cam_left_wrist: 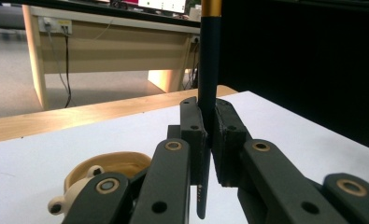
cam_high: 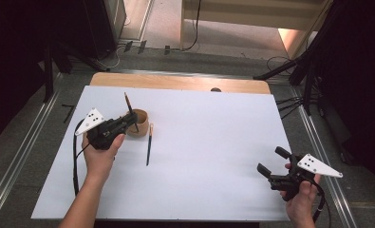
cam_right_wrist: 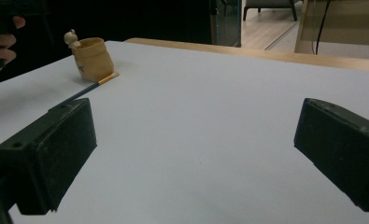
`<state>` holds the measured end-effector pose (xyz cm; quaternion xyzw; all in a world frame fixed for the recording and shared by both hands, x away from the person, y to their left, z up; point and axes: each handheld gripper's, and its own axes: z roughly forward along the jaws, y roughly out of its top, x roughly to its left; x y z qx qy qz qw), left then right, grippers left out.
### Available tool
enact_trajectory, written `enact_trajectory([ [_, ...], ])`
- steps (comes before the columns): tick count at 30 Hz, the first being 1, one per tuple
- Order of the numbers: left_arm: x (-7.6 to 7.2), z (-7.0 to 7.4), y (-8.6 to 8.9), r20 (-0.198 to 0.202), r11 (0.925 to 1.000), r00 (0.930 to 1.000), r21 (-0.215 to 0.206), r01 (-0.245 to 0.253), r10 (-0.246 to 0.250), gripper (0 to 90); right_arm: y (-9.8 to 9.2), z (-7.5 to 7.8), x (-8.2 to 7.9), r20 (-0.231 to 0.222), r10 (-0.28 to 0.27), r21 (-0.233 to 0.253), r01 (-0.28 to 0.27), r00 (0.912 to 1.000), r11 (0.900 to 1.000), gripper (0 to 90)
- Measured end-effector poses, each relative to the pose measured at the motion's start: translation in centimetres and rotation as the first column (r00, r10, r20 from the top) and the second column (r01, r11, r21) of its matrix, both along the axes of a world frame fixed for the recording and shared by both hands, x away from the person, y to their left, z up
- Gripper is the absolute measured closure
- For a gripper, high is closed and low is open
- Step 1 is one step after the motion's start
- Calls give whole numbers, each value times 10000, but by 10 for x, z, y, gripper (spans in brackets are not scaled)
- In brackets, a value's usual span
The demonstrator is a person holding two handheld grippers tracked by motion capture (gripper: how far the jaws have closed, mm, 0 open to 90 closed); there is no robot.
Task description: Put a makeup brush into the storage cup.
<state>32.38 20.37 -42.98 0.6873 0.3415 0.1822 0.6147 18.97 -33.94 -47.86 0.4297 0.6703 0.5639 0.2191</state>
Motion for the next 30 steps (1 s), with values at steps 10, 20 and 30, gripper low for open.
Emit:
enact_trajectory([
  [10,13,4,-2,174,9991,9990,83,-421,420,849,2,-1,1,-48,204,-26,-204,9998,9998,0],
  [20,23,5,-5,259,9966,9966,223,-789,784,849,-1,-3,0,-21,271,-41,-272,9996,9996,0],
  [30,33,-1,-10,204,9933,9942,454,-1061,1053,848,-1,-2,0,4,291,-50,-291,9996,9996,0],
])
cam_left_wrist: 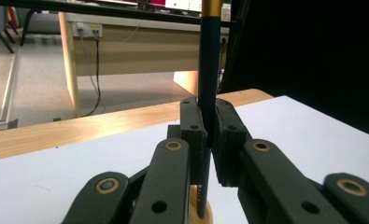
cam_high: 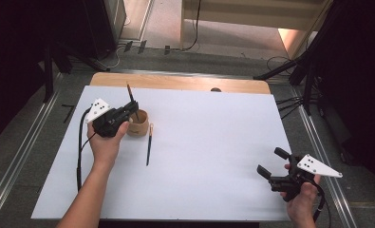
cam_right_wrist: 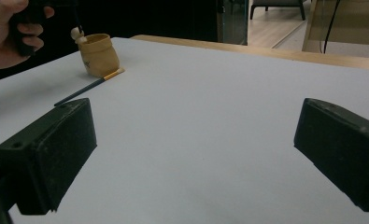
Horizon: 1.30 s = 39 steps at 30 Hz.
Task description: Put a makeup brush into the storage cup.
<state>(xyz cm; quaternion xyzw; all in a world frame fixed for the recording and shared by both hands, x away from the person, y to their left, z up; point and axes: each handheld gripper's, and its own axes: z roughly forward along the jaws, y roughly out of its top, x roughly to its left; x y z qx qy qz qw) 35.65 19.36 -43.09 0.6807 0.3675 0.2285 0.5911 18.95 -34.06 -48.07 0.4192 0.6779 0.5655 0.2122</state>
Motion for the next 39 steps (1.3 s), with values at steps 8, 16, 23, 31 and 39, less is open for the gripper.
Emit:
enact_trajectory([
  [8,5,-7,-5,-77,9993,9996,281,-252,254,849,0,-1,0,-29,-12,-45,12,10000,10000,0],
  [16,4,-18,-9,-145,9966,9970,333,-749,754,848,0,-1,1,-64,0,-53,-1,10000,10000,0],
  [23,2,-25,-11,-224,9954,9966,560,-783,797,847,0,-2,1,-125,15,-55,-16,9999,10000,0],
  [31,2,-31,-12,-344,9931,9953,781,-877,906,841,1,-3,2,-162,26,-92,-27,9999,10000,0],
  [39,0,-30,-13,-247,9935,9956,717,-885,905,783,2,-3,2,-180,-2,-106,0,9998,9999,0],
])
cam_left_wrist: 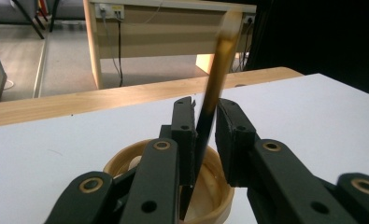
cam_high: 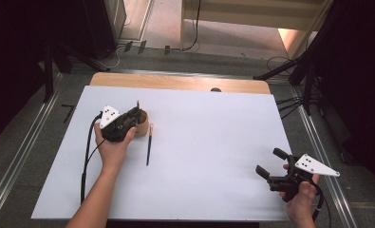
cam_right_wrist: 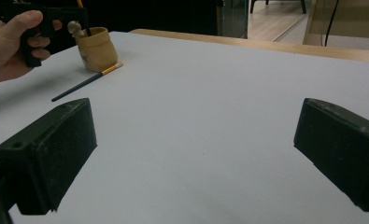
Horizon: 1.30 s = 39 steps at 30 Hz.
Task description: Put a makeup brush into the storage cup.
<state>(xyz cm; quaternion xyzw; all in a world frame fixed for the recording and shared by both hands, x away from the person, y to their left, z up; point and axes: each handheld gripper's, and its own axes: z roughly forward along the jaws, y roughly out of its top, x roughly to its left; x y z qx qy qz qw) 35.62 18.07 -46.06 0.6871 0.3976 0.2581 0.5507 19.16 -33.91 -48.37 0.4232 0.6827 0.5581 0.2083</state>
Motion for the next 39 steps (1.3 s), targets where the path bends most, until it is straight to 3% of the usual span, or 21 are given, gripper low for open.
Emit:
enact_trajectory([
  [7,-4,4,1,42,10000,10000,-92,36,-36,695,0,0,0,-21,-7,-13,7,10000,10000,0],
  [13,-9,9,4,1,9997,9999,-190,-153,153,551,0,0,0,-43,0,-20,0,10000,10000,0],
  [19,-14,13,7,-5,9990,10000,-437,-3,3,449,1,0,0,-40,-1,-31,1,10000,10000,0],
  [29,-18,16,4,-395,9990,9992,-442,-98,80,12,2,-1,1,-53,37,-84,-38,10000,10000,0],
  [39,-23,17,2,-427,9997,9991,-246,40,-51,0,1,-1,0,-77,7,-76,-7,10000,10000,0],
])
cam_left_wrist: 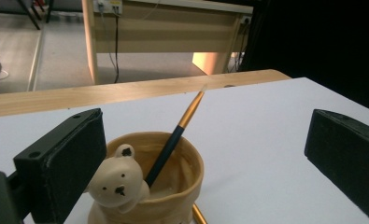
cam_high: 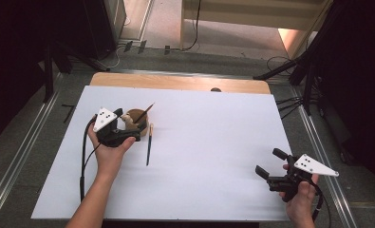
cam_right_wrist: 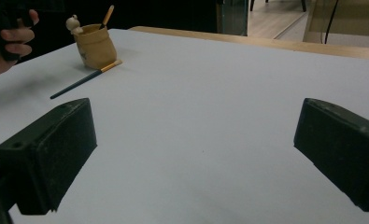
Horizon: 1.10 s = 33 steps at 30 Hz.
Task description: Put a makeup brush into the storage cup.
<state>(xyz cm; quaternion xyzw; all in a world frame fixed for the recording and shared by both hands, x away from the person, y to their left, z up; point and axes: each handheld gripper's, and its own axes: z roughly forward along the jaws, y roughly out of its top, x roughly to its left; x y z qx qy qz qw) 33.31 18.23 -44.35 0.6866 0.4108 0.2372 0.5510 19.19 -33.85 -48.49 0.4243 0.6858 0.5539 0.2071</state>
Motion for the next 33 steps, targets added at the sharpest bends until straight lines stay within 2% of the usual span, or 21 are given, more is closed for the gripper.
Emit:
enact_trajectory([
  [19,-13,0,-12,-251,9995,9995,234,219,-213,0,-1,-1,-1,27,-26,-79,27,10000,10000,0],
  [27,-14,0,-23,-518,9994,9985,291,205,-190,0,-1,0,-1,22,-76,-79,76,10000,9999,0],
  [33,-16,3,-31,-774,9980,9970,609,145,-98,0,-2,-1,0,18,-64,-81,64,10000,9999,0],
])
